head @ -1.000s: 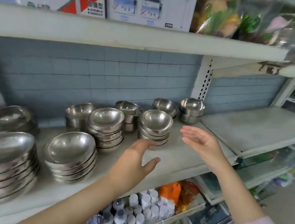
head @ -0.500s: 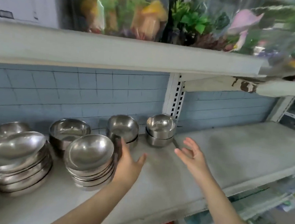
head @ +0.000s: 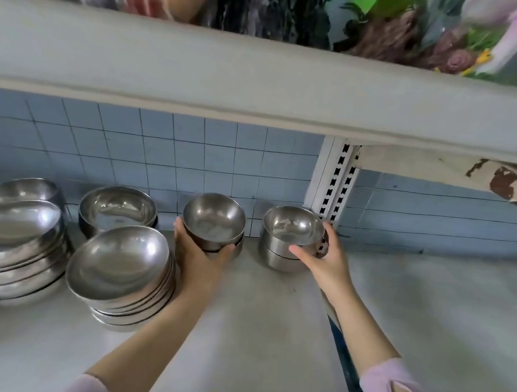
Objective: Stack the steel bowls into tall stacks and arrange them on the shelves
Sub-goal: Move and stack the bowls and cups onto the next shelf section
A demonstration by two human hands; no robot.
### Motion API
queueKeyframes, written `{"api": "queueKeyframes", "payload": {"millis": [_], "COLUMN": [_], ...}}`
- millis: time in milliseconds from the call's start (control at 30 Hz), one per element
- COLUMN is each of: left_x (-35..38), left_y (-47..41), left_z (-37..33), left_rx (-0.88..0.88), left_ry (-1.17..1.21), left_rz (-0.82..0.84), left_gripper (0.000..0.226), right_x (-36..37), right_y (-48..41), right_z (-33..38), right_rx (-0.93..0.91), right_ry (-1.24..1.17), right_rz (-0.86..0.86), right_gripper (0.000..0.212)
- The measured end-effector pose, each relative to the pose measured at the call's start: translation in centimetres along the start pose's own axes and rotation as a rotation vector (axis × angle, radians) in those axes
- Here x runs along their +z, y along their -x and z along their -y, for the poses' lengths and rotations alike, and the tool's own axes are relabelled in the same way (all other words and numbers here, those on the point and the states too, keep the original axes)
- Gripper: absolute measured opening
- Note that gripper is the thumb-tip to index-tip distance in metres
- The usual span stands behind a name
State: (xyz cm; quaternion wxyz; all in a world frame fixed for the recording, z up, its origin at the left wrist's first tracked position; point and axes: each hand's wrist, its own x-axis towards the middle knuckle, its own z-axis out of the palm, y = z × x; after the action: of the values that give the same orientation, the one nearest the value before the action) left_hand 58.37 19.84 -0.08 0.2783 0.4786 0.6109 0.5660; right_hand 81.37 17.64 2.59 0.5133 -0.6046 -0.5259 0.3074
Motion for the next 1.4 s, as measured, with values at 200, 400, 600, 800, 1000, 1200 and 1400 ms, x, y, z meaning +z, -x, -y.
{"api": "queueKeyframes", "payload": {"millis": [200, 400, 600, 800, 1000, 1200, 1400], "left_x": [-0.4, -0.2, -0.6, -2.3, -4.4, -5.1, -5.4], "left_y": [-0.4, -0.7, -0.4, 2.2, 3.2, 3.0, 3.0], "left_z": [0.3, 1.1, 0.9, 0.2, 0.2, -0.2, -0.1], "left_rx": [0.052, 0.070, 0.024, -0.060, -0.014, 0.008, 0.019], "left_ry": [0.069, -0.014, 0.050, 0.113, 0.049, 0.052, 0.083], "left_rz": [-0.013, 0.029, 0.160, 0.418, 0.519, 0.560, 0.601], "left_gripper": [0.110, 0.125, 0.128, 0.116, 0.093, 0.081, 0.077], "right_x": [-0.7, 0.6, 0.0, -2.8, -4.3, -3.7, -2.7], "right_y": [-0.8, -1.0, 0.1, 5.2, 9.7, 12.0, 12.8], "right_z": [-1.3, -2.1, -2.0, -1.9, -2.3, -1.7, -1.0], "right_rx": [0.003, 0.029, 0.018, 0.058, 0.105, 0.120, 0.153], "right_ry": [-0.044, -0.062, -0.042, 0.009, 0.046, 0.062, 0.051], "right_rz": [0.081, 0.164, 0.131, 0.162, 0.157, 0.096, 0.035], "right_gripper": [0.107, 0.142, 0.103, 0.095, 0.102, 0.100, 0.101]}}
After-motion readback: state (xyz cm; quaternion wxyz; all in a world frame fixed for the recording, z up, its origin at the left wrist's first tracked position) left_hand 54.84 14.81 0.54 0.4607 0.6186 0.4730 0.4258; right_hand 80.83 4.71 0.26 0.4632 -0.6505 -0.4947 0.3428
